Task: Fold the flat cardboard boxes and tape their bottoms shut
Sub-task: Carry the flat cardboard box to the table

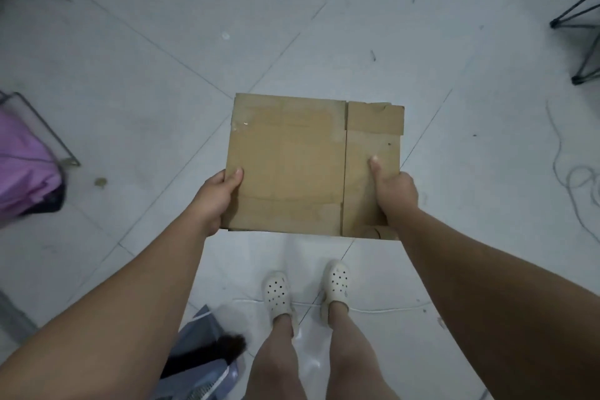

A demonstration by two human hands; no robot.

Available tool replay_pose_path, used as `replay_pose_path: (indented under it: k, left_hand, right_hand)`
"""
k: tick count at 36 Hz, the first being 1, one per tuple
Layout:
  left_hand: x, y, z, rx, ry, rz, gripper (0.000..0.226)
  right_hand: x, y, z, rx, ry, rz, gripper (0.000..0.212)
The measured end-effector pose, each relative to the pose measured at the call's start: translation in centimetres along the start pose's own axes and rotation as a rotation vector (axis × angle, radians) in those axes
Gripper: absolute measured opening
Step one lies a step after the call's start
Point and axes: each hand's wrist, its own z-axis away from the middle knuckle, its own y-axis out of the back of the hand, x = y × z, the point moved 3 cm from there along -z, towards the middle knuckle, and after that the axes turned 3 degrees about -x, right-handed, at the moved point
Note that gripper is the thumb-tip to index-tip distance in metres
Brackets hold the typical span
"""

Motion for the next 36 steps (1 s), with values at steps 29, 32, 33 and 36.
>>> replay_pose_path:
  k: [29, 32, 33, 36]
  left_hand:
    - [23.2, 8.2, 22.4, 0.049, -0.632, 0.078, 0.024]
    - [24.7, 9.3, 22.9, 0.046, -0.671, 0.082, 0.027]
    - [25.1, 9.7, 23.1, 0.053, -0.68, 0.078, 0.026]
    - [26.1, 10.6, 23.1, 0.074, -0.7, 0.073, 0.016]
  right_hand:
    - [-22.4, 13.5, 22.0, 0.167, 0.596, -0.302, 0.078]
    - [-24.4, 13.3, 22.5, 0.114, 0.663, -0.34, 0.066]
    - [-24.9, 13.2, 22.5, 0.094, 0.676, -0.349, 0.065]
    - [-26.3, 12.4, 22.0, 0.041, 0.681, -0.385, 0.064]
